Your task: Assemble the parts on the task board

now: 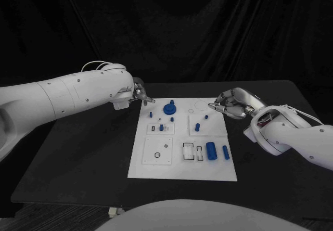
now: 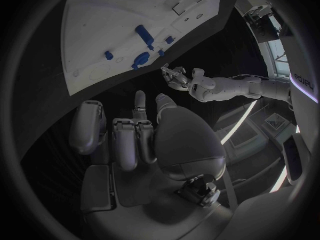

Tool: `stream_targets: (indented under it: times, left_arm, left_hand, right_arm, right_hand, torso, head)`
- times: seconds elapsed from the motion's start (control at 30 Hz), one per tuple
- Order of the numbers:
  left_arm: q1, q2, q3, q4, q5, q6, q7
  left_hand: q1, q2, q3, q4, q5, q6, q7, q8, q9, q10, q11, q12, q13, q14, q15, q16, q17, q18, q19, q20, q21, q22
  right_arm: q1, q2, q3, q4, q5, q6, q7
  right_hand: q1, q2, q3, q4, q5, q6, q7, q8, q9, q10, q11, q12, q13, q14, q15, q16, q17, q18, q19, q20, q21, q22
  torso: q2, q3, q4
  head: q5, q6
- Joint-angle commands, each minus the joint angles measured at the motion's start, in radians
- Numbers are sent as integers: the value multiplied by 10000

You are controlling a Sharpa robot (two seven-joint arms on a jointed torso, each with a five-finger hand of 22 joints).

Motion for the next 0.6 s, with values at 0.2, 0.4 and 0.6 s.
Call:
stream_targets:
  times: [0.2, 0.4, 0.6]
  left_arm:
    - [-156, 101, 10, -210, 106, 181, 407]
    - [-250, 173, 10, -296, 106, 239, 436]
    - [-375, 221, 10, -367, 106, 306, 390]
  left_hand:
    - [207, -17, -281, -4, 10, 6, 5, -148, -104, 1043, -21, 146, 2524, 1176, -120, 71, 2755, -495, -56, 26, -126, 1450]
    - [200, -21, -318, 41, -42, 7, 28, -170, -123, 1016, 2, 123, 2485, 1176, -101, 71, 2755, -487, -88, 41, -173, 1442]
    - [174, -21, -377, 96, -151, 11, 53, -197, -145, 990, 26, 102, 2452, 1176, -76, 71, 2755, -483, -115, 63, -204, 1448]
  right_arm:
    - [-20, 21, 7, 10, -59, -48, -11]
    - [-20, 45, 7, -20, -59, -21, -41]
    - [-20, 45, 7, -23, -59, 2, -73]
  right_hand:
    - [216, 93, -78, -47, 206, -54, -52, 46, 64, 1042, 3, 166, 2711, 1083, 30, 248, 2682, 11, 37, 56, -54, 1718]
    - [225, 91, -74, -44, 230, -55, -51, 45, 64, 1042, 1, 166, 2711, 1083, 28, 248, 2682, 13, 36, 54, -62, 1716]
    - [235, 91, -70, -47, 243, -56, -53, 45, 64, 1042, 0, 166, 2711, 1083, 27, 248, 2682, 12, 37, 53, -58, 1717]
  torso:
    - [-9, 9, -8]
    - [-9, 8, -6]
    - [-8, 9, -5]
  head:
    - [25, -2]
    - [8, -2]
    - [-6, -2]
